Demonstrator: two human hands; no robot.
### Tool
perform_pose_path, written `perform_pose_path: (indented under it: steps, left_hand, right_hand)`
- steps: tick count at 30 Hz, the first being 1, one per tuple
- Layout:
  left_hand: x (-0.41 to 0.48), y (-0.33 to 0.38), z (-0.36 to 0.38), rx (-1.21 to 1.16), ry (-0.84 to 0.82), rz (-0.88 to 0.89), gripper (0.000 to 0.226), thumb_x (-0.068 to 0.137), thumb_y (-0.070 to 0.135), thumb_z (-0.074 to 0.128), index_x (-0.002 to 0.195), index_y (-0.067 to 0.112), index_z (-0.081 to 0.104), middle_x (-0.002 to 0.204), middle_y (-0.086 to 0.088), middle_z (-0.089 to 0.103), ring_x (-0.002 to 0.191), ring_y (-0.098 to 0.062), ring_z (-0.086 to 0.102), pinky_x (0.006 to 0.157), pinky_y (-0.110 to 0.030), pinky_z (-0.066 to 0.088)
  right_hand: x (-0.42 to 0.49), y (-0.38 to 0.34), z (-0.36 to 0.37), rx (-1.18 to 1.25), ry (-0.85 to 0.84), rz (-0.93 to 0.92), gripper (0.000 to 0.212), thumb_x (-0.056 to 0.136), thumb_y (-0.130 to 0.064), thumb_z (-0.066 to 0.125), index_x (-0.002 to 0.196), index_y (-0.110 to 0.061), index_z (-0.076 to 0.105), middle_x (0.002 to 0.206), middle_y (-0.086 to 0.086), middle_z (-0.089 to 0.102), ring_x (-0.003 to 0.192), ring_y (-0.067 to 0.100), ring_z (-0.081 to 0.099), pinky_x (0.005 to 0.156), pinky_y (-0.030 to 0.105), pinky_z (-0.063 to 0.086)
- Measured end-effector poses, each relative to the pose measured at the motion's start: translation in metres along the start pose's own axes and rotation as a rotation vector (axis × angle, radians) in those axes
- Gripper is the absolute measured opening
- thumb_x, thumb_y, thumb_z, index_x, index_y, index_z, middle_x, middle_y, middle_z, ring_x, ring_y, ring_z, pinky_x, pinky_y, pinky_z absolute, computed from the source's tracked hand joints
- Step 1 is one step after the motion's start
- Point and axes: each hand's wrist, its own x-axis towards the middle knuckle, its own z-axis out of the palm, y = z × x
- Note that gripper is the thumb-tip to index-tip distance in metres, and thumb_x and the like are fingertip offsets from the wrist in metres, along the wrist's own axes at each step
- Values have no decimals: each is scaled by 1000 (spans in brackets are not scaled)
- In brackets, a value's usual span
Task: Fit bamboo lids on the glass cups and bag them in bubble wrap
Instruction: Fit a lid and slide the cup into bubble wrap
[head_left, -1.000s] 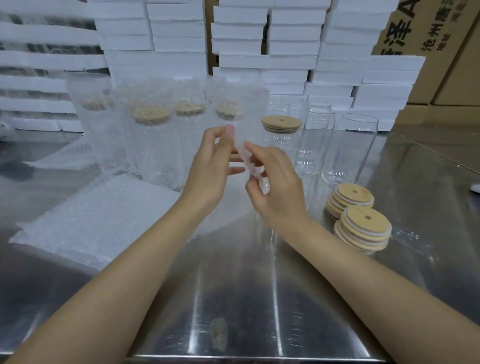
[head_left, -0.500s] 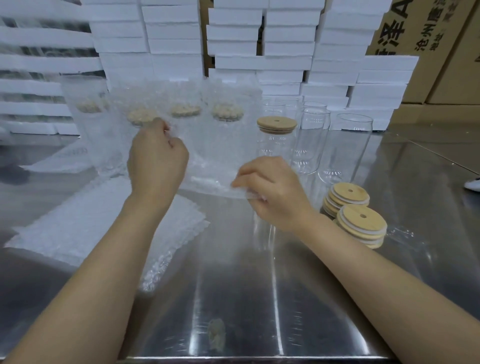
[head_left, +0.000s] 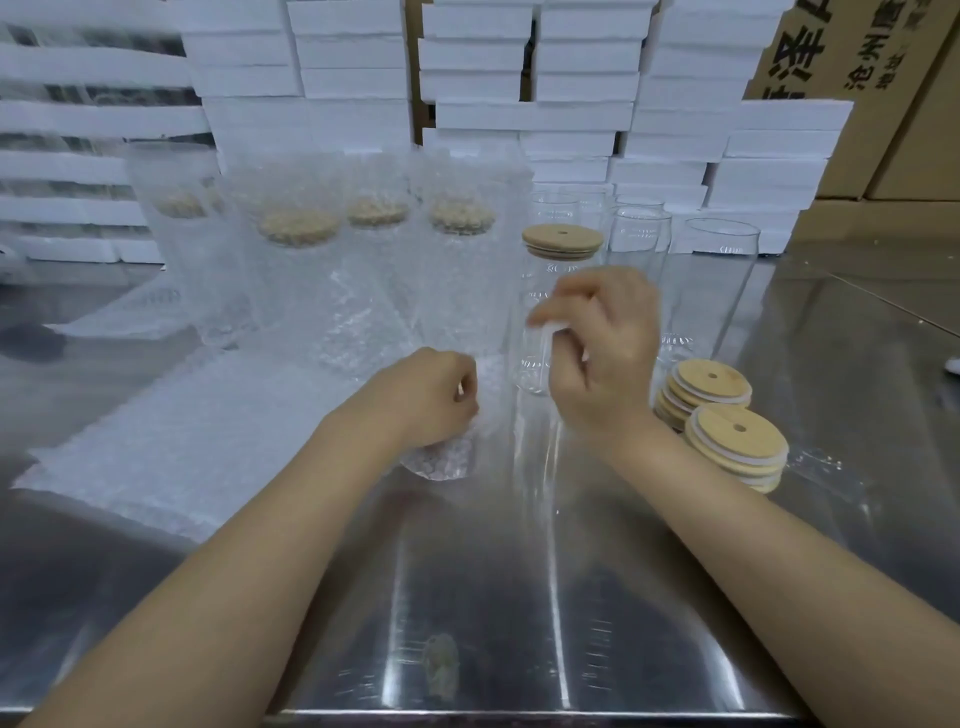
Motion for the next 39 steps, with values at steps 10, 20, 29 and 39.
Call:
perform_pose_path:
  steps: [10,20,29,39]
  left_hand:
    - [3,-6,-2,-98,-23,-48,19,91,35,62,84,17,60,86,2,62,77,-13,57,62,-24,41]
    - [8,-6,3,-399,135,-127,9,79,12,71,86,17,68,77,7,63,67,0,57,53,-11,40]
    - [10,-3,12,-557,184,-138,21,89,15,63,70,8,70,59,-1,67,47,-2,59,52,-11,45]
    - [15,-2,-4,-1329,338,-271,12,89,5,59,79,6,66,55,2,54,46,-8,45,45,-16,39]
  right_hand:
    - [7,23,-3,116,-382,445,49,89,-22,64,134,-19,45,153,4,25,144,3,9,95,-6,14]
    - [5,28,-4,155,-193,637,63,78,-36,76,120,-29,28,125,-5,46,102,14,57,85,39,51]
    - [26,23,-14,661,304,965,42,90,-29,67,127,-24,48,119,-5,57,93,12,61,83,36,58]
    - [7,21,1,589,184,1055,40,86,-32,72,120,-27,51,122,-5,55,105,13,61,90,47,55]
